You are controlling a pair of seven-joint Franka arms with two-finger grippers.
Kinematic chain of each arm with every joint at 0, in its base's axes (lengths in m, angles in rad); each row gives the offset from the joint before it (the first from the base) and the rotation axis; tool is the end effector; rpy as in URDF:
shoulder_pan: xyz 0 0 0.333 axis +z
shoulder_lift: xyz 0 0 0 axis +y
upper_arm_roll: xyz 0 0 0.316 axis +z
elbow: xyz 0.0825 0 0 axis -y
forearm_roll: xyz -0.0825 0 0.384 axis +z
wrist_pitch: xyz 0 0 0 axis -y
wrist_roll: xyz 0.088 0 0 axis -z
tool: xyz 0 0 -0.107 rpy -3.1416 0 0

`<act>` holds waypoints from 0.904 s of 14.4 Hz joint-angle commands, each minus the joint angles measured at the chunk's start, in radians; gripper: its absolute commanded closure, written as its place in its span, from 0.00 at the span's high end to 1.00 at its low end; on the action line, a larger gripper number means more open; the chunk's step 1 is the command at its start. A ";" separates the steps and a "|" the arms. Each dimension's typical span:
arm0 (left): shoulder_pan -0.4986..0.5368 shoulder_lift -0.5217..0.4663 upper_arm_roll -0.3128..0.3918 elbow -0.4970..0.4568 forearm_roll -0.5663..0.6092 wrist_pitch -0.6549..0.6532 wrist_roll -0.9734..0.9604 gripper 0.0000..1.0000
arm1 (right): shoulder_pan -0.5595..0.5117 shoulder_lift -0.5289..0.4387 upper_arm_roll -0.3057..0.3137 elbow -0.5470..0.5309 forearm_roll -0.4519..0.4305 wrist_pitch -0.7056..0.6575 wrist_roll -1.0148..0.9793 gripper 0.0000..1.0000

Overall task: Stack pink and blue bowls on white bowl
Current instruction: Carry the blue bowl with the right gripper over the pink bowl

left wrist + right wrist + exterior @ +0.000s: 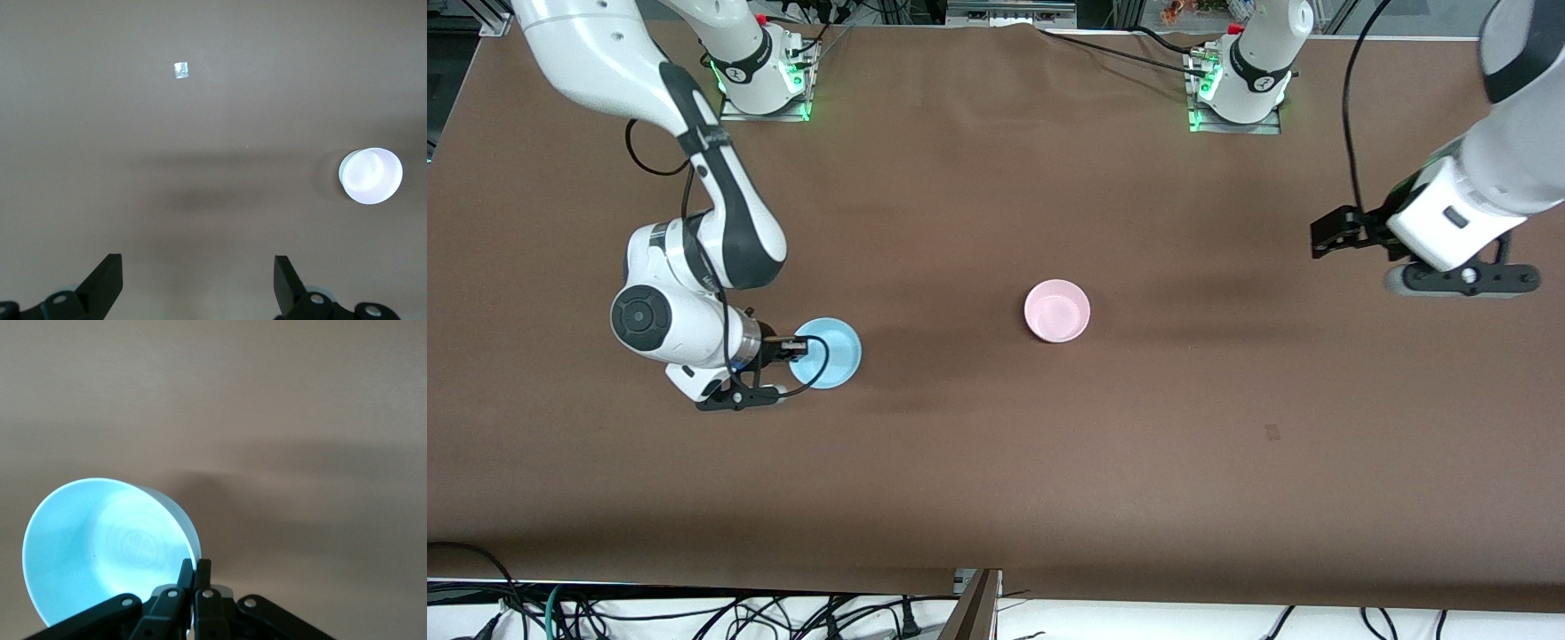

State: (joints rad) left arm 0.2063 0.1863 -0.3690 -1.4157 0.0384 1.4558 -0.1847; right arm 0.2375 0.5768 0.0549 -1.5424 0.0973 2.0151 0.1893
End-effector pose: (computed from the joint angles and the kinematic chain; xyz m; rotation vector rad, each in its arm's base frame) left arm 0.5904 -0.0717 0.5866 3.1288 0.0394 -0.2143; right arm 0.6594 0.1989 0.3084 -3.0465 -0.0752 0.1957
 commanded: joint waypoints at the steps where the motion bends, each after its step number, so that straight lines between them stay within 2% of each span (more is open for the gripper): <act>1: 0.045 0.021 -0.011 0.026 0.015 -0.061 0.025 1.00 | 0.066 0.008 0.042 0.059 0.038 -0.046 0.202 0.00; 3: 0.056 0.022 -0.007 0.024 0.014 -0.058 0.028 1.00 | 0.114 0.012 0.083 0.061 0.062 -0.032 0.355 0.00; 4: 0.044 0.010 0.031 0.012 0.014 -0.054 0.031 1.00 | 0.146 0.017 0.089 0.061 0.064 0.000 0.386 0.00; 5: -0.005 -0.011 0.088 -0.015 0.003 -0.048 0.057 1.00 | 0.181 0.020 0.091 0.061 0.067 0.042 0.433 0.00; 6: -0.075 -0.048 0.202 -0.064 -0.003 -0.007 0.114 1.00 | 0.219 0.024 0.091 0.061 0.078 0.086 0.511 0.00; 7: -0.118 -0.095 0.272 -0.141 -0.006 0.073 0.166 1.00 | 0.262 0.031 0.091 0.061 0.085 0.135 0.583 0.00; 9: -0.136 -0.200 0.311 -0.294 -0.034 0.194 0.177 1.00 | 0.345 0.058 0.091 0.061 0.087 0.215 0.660 0.00; 10: -0.157 -0.221 0.314 -0.322 -0.034 0.193 0.171 1.00 | 0.376 0.072 0.091 0.061 0.087 0.237 0.676 0.00; 13: -0.182 -0.212 0.346 -0.307 -0.032 0.190 0.182 1.00 | 0.430 0.107 0.091 0.061 0.087 0.304 0.717 0.00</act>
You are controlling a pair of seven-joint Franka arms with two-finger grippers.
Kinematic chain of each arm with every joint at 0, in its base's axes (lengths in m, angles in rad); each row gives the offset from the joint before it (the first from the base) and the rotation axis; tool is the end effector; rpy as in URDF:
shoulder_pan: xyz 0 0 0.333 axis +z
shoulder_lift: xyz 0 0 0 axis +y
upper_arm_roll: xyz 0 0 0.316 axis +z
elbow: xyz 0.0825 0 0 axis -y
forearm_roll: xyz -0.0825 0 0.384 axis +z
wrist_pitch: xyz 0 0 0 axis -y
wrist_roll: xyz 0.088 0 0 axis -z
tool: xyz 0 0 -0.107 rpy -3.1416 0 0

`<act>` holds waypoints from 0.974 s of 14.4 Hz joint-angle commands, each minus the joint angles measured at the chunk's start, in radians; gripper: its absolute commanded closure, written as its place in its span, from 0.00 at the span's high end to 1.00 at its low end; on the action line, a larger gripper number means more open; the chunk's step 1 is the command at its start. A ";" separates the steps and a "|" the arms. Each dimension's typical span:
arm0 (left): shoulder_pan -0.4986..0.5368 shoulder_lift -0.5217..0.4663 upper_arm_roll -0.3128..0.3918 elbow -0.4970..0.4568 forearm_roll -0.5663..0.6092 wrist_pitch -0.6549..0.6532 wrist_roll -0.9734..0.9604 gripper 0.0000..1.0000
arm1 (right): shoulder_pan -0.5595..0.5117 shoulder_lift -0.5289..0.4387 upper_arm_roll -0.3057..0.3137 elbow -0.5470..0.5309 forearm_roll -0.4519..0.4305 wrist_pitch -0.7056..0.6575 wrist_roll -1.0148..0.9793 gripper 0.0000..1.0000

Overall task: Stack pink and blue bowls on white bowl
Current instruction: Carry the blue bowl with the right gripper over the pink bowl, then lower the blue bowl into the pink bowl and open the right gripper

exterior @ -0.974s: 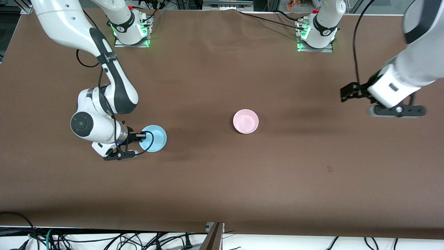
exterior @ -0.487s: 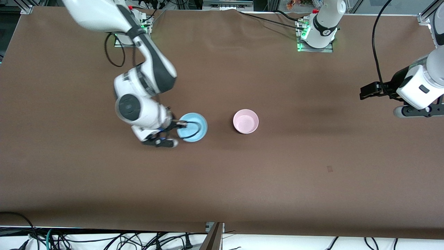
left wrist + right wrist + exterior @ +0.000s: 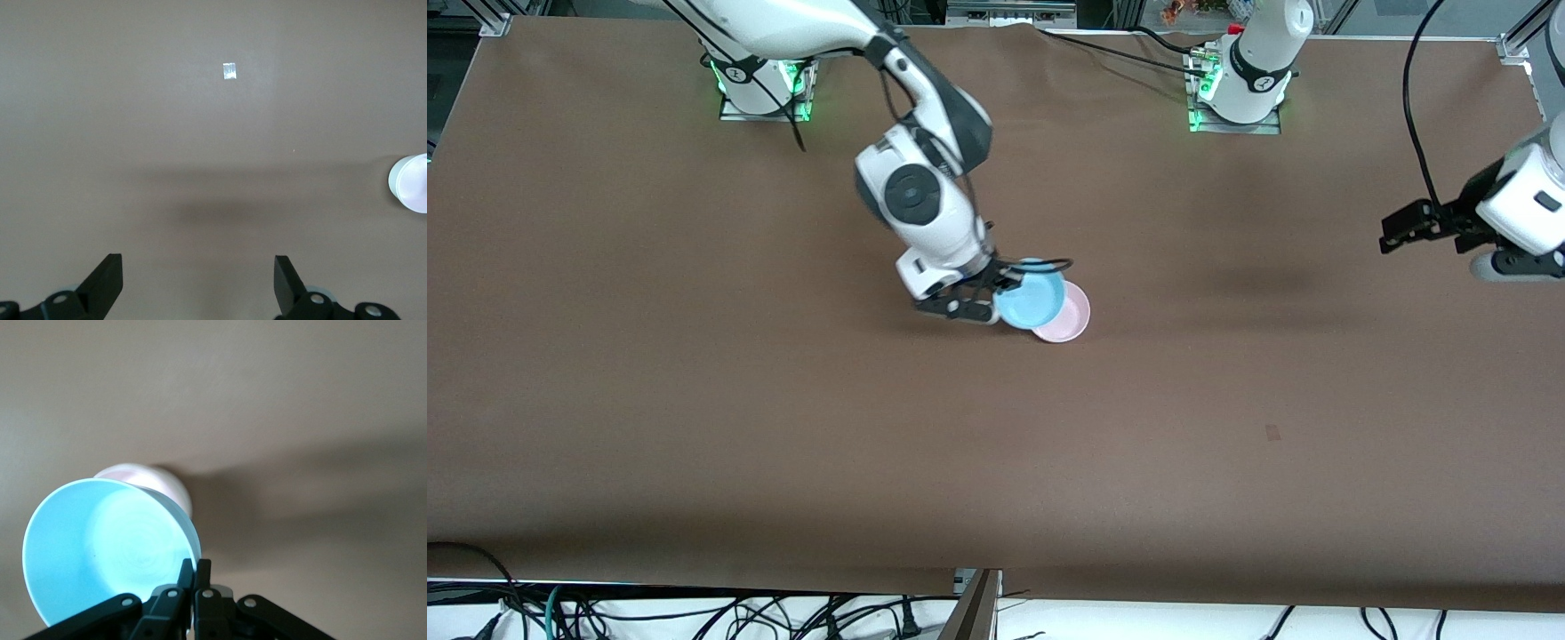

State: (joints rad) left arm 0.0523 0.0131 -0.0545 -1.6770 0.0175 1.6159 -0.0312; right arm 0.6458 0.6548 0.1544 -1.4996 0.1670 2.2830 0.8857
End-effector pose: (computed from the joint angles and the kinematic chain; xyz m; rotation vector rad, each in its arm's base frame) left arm 0.5575 0.0007 0.5709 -3.1212 -0.0430 0.1154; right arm 0.5165 0.5091 0.3008 -2.8723 0.3238 0.1156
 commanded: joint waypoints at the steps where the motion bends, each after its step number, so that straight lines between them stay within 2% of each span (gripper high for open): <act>1: -0.020 -0.022 0.032 -0.030 -0.013 0.029 0.031 1.00 | 0.031 0.040 -0.009 0.018 0.017 0.062 0.031 0.00; 7: -0.025 -0.010 0.024 -0.006 -0.014 -0.025 0.022 1.00 | 0.051 0.086 -0.010 0.018 0.012 0.180 0.044 0.00; 14: -0.031 -0.010 0.021 -0.006 -0.014 -0.027 0.019 1.00 | 0.051 0.103 -0.015 0.018 0.005 0.193 0.042 0.00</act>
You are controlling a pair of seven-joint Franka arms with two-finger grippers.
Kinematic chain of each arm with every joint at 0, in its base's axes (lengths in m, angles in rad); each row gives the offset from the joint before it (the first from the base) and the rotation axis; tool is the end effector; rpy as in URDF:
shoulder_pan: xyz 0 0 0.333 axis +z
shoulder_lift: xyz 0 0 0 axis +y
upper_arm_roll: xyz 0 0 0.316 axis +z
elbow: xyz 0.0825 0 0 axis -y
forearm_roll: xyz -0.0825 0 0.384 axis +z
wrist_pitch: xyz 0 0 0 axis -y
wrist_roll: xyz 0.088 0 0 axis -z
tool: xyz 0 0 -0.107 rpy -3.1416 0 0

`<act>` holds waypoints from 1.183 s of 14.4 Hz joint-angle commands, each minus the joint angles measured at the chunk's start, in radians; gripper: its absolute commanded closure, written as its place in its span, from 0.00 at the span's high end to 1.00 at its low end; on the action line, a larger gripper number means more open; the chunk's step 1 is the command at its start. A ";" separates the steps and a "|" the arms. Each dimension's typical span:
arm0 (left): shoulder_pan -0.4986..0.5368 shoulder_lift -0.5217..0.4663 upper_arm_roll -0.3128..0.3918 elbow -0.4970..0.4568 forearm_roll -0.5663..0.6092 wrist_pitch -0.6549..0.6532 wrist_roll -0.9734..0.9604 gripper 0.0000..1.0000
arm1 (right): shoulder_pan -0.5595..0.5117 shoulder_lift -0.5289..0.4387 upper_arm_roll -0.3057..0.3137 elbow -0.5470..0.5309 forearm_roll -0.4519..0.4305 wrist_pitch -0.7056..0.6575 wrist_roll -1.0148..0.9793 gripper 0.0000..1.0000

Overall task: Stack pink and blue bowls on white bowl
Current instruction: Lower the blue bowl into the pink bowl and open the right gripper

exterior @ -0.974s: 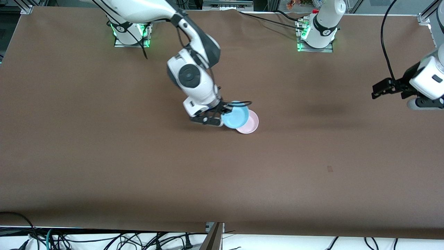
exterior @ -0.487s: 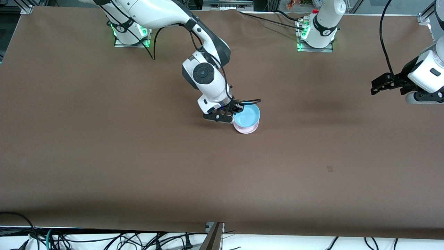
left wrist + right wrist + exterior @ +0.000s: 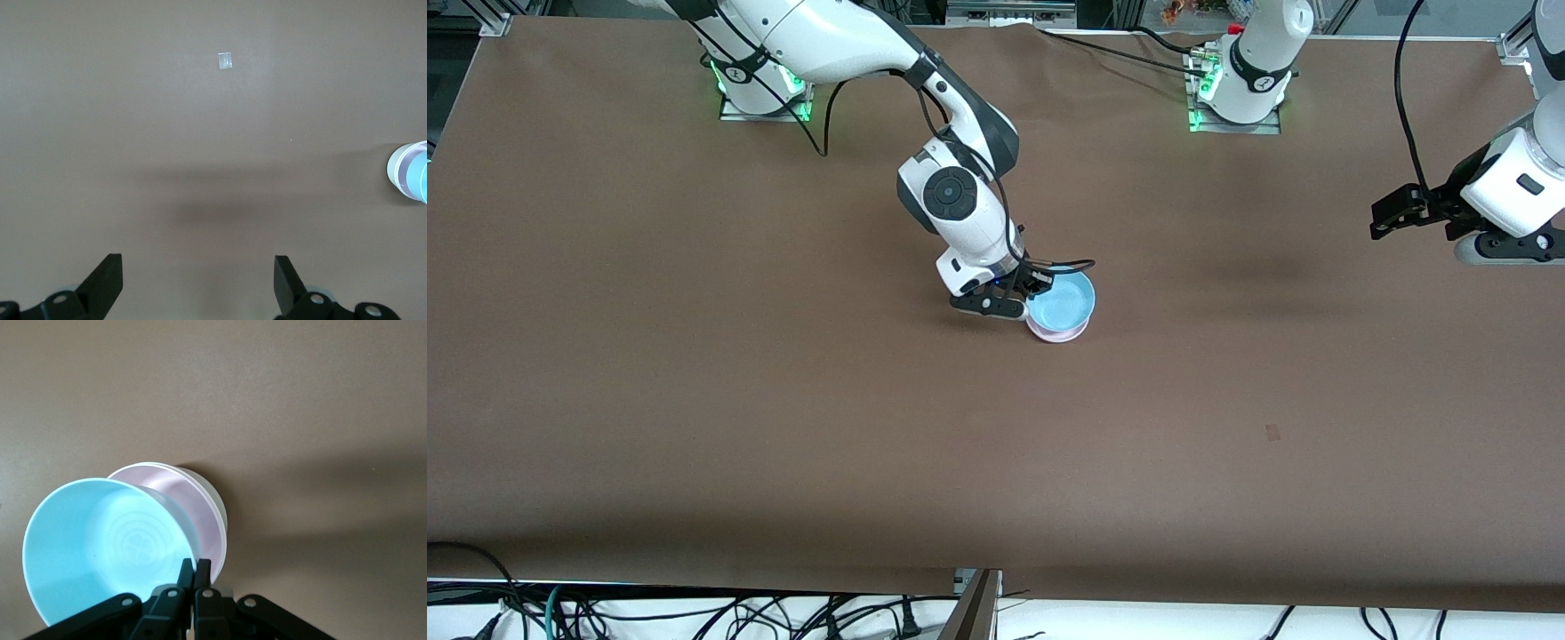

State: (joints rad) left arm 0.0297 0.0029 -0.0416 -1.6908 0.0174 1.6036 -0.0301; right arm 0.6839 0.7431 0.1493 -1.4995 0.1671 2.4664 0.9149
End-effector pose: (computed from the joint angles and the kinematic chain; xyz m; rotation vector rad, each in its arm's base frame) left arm 0.5526 -0.0047 0.5691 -3.1192 -0.0263 0.1400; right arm 0.5107 0.5306 0.2551 -2.8073 0.3545 0.0270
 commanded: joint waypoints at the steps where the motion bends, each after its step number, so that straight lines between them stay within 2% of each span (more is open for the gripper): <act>1: -0.008 0.000 0.008 0.008 -0.014 -0.014 0.019 1.00 | 0.012 0.016 -0.010 0.018 0.005 0.011 0.013 0.00; 10: -0.008 -0.001 0.000 0.008 -0.014 -0.016 0.019 1.00 | 0.011 0.039 -0.011 0.019 0.003 0.043 0.013 0.00; 11: -0.008 -0.001 0.002 0.008 -0.014 -0.016 0.022 1.00 | 0.006 0.039 -0.011 0.019 0.008 0.043 0.016 0.24; 12: -0.008 -0.001 0.000 0.008 -0.014 -0.016 0.022 1.00 | 0.002 0.039 -0.011 0.019 0.011 0.045 0.018 0.65; 13: -0.008 -0.001 0.000 0.008 -0.014 -0.017 0.022 1.00 | 0.005 0.039 -0.011 0.019 0.009 0.045 0.015 0.87; 14: -0.008 -0.001 0.000 0.008 -0.014 -0.022 0.022 1.00 | 0.009 0.038 -0.011 0.019 0.006 0.043 0.015 0.95; 15: -0.008 -0.001 0.000 0.010 -0.014 -0.028 0.021 1.00 | 0.008 0.038 -0.011 0.021 0.006 0.043 0.015 0.98; 17: -0.007 -0.001 0.000 0.010 -0.014 -0.033 0.027 1.00 | 0.002 0.029 -0.013 0.021 0.009 0.034 0.012 0.98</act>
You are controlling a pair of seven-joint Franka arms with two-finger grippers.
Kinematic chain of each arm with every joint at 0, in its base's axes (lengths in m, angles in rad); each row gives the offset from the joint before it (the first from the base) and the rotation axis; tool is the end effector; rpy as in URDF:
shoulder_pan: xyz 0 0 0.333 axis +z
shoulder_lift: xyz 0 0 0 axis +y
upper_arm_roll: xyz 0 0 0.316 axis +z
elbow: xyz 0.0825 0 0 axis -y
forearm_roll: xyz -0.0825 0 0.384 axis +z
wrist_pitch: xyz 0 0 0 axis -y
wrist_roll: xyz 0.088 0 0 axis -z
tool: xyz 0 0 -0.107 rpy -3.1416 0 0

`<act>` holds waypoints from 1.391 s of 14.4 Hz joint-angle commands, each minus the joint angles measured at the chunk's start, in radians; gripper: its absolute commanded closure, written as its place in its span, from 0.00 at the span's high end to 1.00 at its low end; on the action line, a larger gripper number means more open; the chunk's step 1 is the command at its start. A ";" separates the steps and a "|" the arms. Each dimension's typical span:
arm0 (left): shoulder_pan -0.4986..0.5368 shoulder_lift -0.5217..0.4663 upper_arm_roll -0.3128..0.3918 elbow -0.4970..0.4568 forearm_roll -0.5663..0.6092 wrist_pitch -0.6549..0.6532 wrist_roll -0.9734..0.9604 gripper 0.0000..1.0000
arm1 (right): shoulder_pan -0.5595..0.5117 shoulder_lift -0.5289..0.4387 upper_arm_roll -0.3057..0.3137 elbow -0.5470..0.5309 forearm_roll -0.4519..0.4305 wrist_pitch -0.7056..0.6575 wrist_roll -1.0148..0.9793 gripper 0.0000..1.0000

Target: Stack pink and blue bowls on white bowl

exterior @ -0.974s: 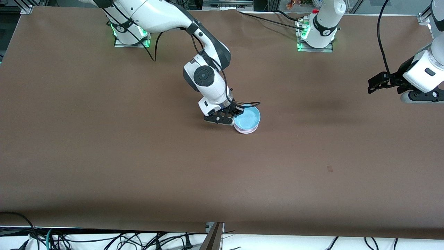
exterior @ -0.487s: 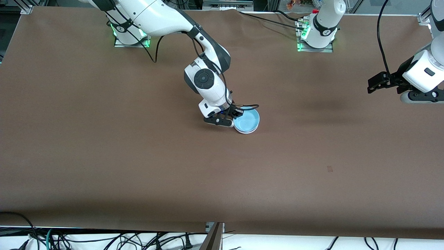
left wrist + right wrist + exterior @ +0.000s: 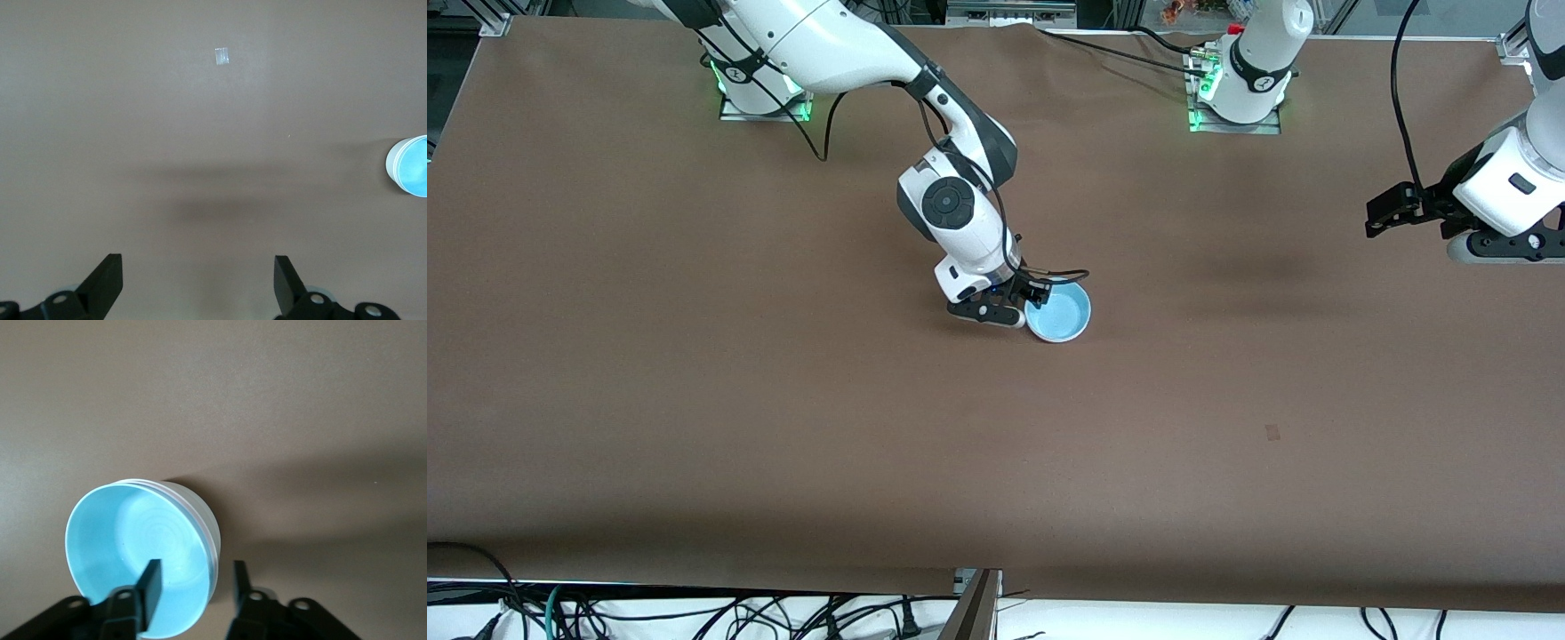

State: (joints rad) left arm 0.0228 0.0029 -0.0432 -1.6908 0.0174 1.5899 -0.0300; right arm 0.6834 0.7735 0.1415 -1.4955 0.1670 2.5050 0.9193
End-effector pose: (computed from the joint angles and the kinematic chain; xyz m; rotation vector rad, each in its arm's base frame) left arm 0.5510 -0.0094 0.5680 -3.1176 -0.0130 0.1612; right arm 0.5163 0.5274 0.2383 -2.7995 0.3789 0.0085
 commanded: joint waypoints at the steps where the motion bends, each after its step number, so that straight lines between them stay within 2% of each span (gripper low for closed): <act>1: 0.000 -0.001 0.002 0.008 -0.014 -0.019 0.027 1.00 | 0.002 -0.014 -0.005 0.017 0.011 -0.011 0.009 0.98; 3: -0.001 -0.003 0.003 0.008 -0.014 -0.019 0.025 1.00 | -0.004 -0.066 -0.022 0.015 0.006 -0.040 0.009 0.99; 7: 0.000 -0.001 0.003 0.008 -0.014 -0.019 0.025 1.00 | -0.042 -0.264 -0.092 0.015 0.014 -0.300 -0.008 0.99; 10: 0.000 -0.001 0.003 0.010 -0.014 -0.019 0.027 1.00 | -0.054 -0.413 -0.199 0.015 0.015 -0.505 -0.116 0.99; 13: 0.000 -0.003 0.003 0.008 -0.014 -0.019 0.027 1.00 | -0.054 -0.515 -0.304 0.015 0.017 -0.685 -0.223 0.99; 17: 0.000 -0.003 0.003 0.010 -0.014 -0.027 0.028 1.00 | -0.054 -0.594 -0.427 0.014 0.017 -0.831 -0.385 0.99; 20: 0.000 -0.003 0.003 0.010 -0.014 -0.030 0.027 1.00 | -0.054 -0.603 -0.529 0.014 0.014 -0.905 -0.471 0.99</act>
State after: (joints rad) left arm 0.0228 0.0029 -0.0429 -1.6908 0.0174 1.5783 -0.0278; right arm 0.6199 0.1920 -0.3246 -1.4551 0.1676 1.6350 0.5124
